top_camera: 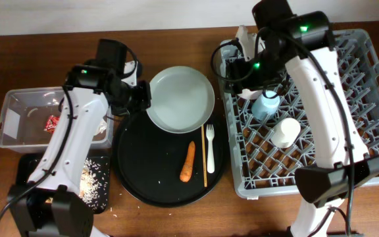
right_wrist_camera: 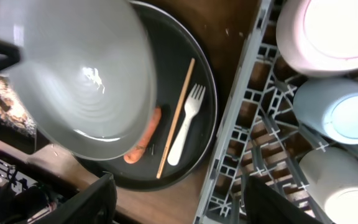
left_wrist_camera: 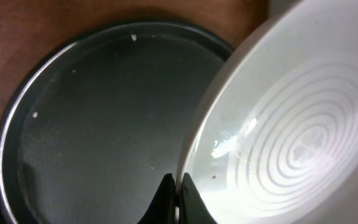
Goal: Sort waste into correct bins and load items into the dishwasher rack
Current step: 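Lift the light-green plate and hand it to the right gripper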
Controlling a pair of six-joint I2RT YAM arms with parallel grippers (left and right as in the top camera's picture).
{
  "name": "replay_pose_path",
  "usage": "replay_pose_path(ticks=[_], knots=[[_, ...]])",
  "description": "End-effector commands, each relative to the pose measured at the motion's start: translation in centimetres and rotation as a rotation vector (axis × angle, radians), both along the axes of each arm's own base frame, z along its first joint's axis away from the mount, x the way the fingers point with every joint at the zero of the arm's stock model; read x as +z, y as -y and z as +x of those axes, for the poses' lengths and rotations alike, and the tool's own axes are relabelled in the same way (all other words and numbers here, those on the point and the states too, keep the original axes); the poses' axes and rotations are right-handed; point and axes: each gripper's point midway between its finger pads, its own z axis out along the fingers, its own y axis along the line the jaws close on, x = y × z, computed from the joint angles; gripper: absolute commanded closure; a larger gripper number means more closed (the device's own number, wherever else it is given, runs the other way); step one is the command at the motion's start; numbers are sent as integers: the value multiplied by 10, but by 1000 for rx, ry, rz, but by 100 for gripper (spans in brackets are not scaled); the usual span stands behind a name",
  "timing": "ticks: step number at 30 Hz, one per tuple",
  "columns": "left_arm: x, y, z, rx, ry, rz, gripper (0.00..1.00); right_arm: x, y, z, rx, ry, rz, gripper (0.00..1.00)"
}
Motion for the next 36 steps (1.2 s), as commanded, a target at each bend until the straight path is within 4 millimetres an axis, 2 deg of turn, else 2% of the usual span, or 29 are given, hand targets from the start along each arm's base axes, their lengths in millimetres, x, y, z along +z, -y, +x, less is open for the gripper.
replay_pose_path(ticks=[1, 8, 10, 11, 12, 13, 14, 17, 20, 25, 26, 28, 31, 33, 34, 35, 36], knots=[[31, 11, -3, -56, 45, -127, 100, -18, -8, 3, 0, -44, 25, 34], [33, 14, -4, -72, 47, -145, 100, -51, -38, 12, 38, -83, 184, 36], [33, 15, -4, -73, 47, -144, 100, -55, -47, 14, 52, -83, 237, 40], [33, 15, -5, -73, 47, -145, 100, -53, -50, 15, 60, -77, 255, 43], [33, 15, -5, -73, 47, -145, 100, -49, -55, 18, 71, -62, 289, 51], [33, 14, -5, -73, 46, -144, 100, -45, -60, 21, 81, -47, 321, 63], [33, 14, -5, -72, 45, -144, 100, -42, -62, 22, 87, -39, 339, 68], [32, 14, -5, -72, 43, -144, 100, -38, -68, 22, 99, -40, 377, 69], [32, 14, -5, -72, 43, -144, 100, -38, -67, 20, 97, -50, 374, 85], [32, 14, -5, -72, 43, -144, 99, -39, -67, 20, 97, -50, 373, 96], [32, 14, -5, -72, 43, -144, 88, -39, -66, 20, 95, -48, 367, 96], [32, 14, -5, -72, 43, -144, 36, -43, -62, 23, 86, -38, 334, 96], [38, 15, -2, -73, 63, -147, 24, -48, -55, 28, 71, -16, 283, 96], [60, 15, 3, -77, 126, -154, 20, -56, -33, 42, 26, 34, 171, 96], [73, 15, 3, -79, 158, -157, 17, -55, -14, 51, -13, 67, 105, 96], [82, 15, 2, -81, 182, -159, 8, -51, 1, 57, -44, 90, 69, 96], [86, 15, 1, -81, 191, -160, 3, -47, 14, 62, -72, 106, 39, 96]])
